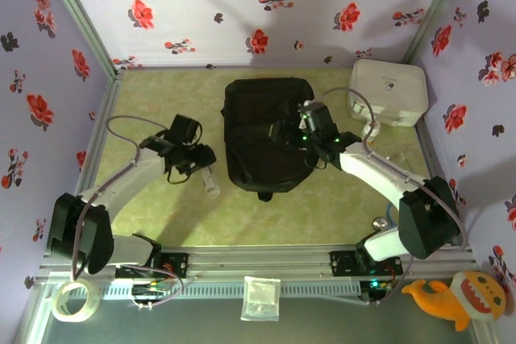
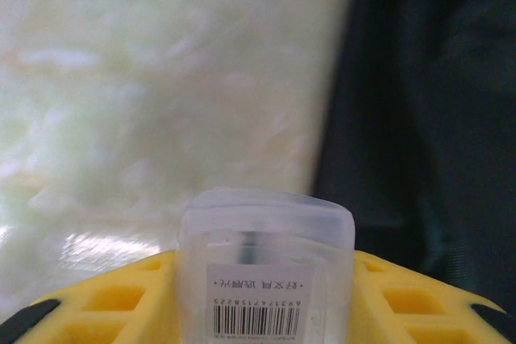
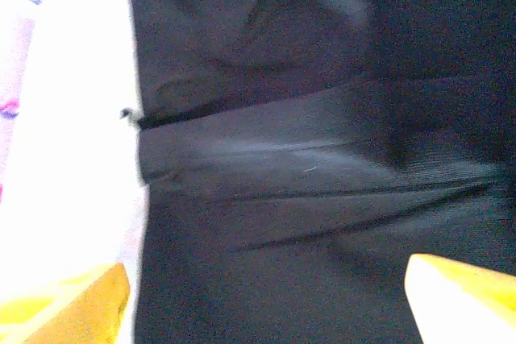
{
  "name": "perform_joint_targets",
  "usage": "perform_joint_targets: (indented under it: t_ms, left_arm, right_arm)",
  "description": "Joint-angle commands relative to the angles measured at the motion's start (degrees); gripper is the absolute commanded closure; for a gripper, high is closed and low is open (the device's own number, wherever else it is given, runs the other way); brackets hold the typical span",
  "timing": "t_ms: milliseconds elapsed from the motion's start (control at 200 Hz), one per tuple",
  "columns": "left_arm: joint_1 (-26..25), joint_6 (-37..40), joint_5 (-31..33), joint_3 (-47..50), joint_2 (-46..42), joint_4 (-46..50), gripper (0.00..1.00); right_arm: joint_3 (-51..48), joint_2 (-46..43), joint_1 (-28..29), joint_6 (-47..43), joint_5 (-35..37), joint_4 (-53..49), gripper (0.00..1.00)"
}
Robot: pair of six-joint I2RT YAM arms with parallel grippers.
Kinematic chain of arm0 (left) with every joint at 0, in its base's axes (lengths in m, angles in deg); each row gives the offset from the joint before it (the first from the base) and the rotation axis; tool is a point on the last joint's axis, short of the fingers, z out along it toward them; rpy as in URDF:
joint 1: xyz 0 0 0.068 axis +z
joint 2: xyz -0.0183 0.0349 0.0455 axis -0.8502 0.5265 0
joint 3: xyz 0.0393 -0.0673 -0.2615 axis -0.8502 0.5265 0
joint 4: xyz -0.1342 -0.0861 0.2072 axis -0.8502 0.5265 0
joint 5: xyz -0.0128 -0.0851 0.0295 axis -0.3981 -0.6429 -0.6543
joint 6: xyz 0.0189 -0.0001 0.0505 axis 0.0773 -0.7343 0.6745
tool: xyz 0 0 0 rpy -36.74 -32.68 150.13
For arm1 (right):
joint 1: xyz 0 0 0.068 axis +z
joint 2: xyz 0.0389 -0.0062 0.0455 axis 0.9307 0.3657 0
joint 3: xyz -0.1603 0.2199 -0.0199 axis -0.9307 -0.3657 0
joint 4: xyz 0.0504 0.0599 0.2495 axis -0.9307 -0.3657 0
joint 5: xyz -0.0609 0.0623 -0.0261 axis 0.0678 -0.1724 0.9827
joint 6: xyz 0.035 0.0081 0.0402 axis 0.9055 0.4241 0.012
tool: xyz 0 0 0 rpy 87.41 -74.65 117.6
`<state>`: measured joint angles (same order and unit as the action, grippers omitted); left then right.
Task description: Pack the student bag
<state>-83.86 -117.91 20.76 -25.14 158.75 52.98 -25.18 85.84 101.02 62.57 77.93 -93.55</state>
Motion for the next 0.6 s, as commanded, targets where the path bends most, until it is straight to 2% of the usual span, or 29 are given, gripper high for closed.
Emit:
perform_joint_targets:
  t_ms: [0, 170, 395, 595]
  left_arm:
    - [0.8, -0.2, -6.2, -5.5, 0.7, -6.7, 0.63]
    - [0.3, -4.7, -12.1, -9.8, 6.3, -16.5, 0.65]
    - [-0.7, -8.4, -16.9, -12.9, 11.4, -21.8, 0.65]
    - [-1.0, -10.1, -17.6, -13.1, 13.1, -23.1, 0.65]
  right_arm:
    - [-1.3, 0.7, 3.0, -1.6, -4.4, 6.4, 0.11]
    - [-1.7, 1.0, 5.8, -3.1, -8.1, 9.9, 0.12]
    - [0.3, 2.8, 7.5, -6.7, -11.3, 11.0, 0.12]
    - [4.2, 7.1, 9.0, -8.1, -12.6, 10.5, 0.15]
